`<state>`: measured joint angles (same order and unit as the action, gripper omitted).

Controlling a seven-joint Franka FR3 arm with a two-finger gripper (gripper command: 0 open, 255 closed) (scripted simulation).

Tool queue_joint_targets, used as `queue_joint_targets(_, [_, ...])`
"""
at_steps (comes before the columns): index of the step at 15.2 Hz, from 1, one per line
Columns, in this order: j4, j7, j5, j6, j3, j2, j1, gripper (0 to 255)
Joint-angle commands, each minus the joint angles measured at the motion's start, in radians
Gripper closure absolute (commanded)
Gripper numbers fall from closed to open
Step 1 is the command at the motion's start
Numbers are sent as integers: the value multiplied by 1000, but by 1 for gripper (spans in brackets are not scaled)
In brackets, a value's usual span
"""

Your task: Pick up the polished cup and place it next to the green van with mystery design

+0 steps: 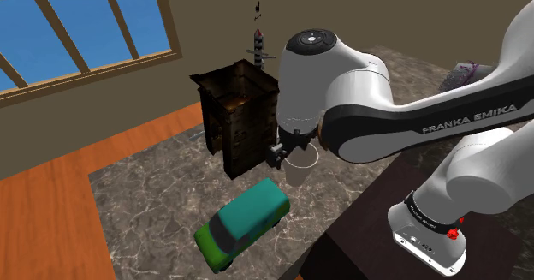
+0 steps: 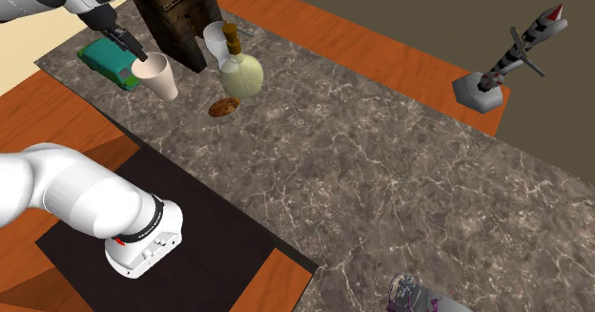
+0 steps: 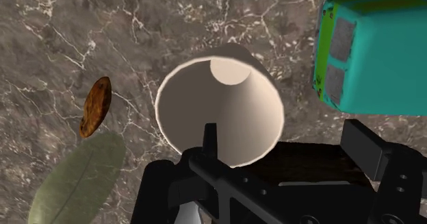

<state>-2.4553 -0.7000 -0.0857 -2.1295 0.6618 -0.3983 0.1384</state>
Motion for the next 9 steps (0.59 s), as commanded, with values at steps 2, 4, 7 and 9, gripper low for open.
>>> queue_joint_targets(2, [61,12,-13,96,-18,-37,12,0])
queue_joint_targets(4, [61,12,-13,96,-18,-37,12,0])
queue_joint_targets(7, [61,12,-13,96,-18,-37,12,0])
queue_joint_targets(9, [61,12,-13,96,-18,-37,12,0])
